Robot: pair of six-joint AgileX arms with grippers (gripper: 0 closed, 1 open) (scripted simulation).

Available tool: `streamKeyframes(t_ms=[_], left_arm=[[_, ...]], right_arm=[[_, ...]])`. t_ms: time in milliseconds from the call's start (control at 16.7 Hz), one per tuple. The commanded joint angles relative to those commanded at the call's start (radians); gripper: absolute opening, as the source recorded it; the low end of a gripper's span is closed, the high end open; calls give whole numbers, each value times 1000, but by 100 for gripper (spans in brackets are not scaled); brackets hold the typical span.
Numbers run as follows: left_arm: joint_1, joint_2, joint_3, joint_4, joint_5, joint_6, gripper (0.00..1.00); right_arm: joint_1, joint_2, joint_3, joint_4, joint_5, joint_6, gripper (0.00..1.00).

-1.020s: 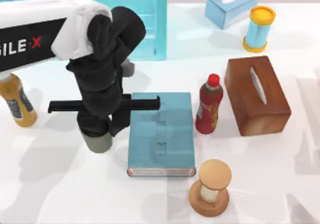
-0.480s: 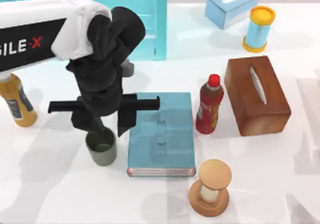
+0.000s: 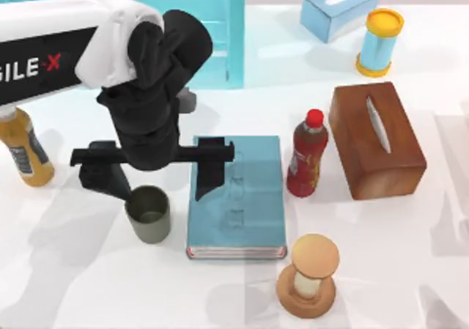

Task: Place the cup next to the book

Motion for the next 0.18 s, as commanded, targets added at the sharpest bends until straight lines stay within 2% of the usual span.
streamKeyframes(t_ms=[180], left_arm=[[0,0,0,0,0,0,100]], right_arm=[[0,0,0,0,0,0,100]])
